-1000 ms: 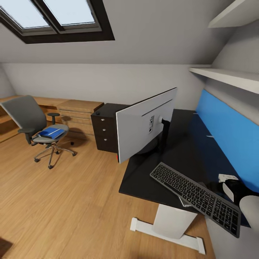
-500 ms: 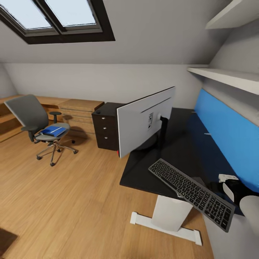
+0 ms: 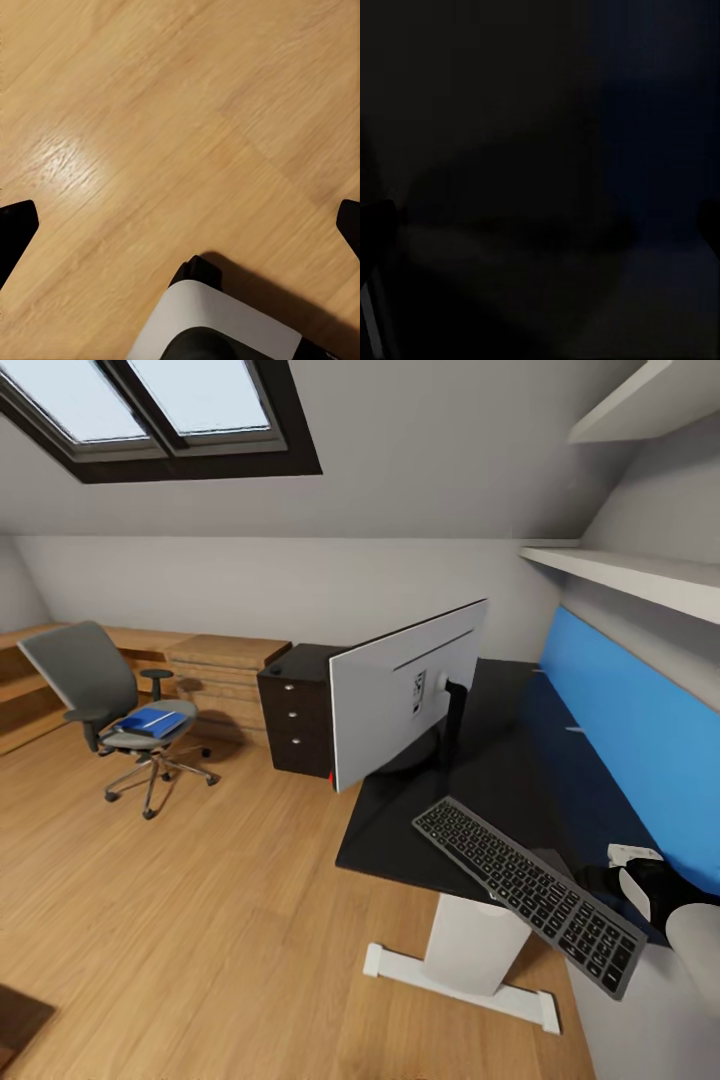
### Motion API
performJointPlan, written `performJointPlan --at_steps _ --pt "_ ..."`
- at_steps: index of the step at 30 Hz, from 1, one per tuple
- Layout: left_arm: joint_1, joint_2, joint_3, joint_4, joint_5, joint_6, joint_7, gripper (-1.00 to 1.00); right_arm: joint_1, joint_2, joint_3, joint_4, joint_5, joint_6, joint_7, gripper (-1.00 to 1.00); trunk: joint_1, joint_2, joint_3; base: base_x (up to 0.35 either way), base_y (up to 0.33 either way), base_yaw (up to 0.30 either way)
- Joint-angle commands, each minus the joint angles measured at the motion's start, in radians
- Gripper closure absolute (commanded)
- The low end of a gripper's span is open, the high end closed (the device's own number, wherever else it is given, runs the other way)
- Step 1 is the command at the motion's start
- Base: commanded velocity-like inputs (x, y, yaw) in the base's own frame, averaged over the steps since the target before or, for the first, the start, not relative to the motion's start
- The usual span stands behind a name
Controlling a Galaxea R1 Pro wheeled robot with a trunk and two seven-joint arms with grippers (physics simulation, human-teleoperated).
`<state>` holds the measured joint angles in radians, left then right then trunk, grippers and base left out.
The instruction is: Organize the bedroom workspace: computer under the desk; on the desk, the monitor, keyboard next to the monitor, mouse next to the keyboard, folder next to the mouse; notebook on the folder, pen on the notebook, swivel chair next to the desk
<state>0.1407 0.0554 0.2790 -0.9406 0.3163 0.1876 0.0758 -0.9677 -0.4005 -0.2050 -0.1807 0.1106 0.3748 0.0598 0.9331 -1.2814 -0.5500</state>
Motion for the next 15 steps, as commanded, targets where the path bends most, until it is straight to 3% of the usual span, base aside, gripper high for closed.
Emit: performJointPlan --at_steps 1,15 --pt "0.0 0.0 -0.001 -0.003 0.01 0.006 0.005 -1.0 0.0 0.0 -0.007 -0.002 0.011 0.006 0.006 -1.0 0.0 -0.001 -0.001 -0.125 0.006 0.0" --pt "0.0 0.001 -0.001 -0.003 0.01 0.006 0.004 -1.0 0.0 0.0 -0.007 -0.001 0.011 0.005 0.004 -1.0 0.0 -0.001 -0.001 -0.14 0.001 0.0"
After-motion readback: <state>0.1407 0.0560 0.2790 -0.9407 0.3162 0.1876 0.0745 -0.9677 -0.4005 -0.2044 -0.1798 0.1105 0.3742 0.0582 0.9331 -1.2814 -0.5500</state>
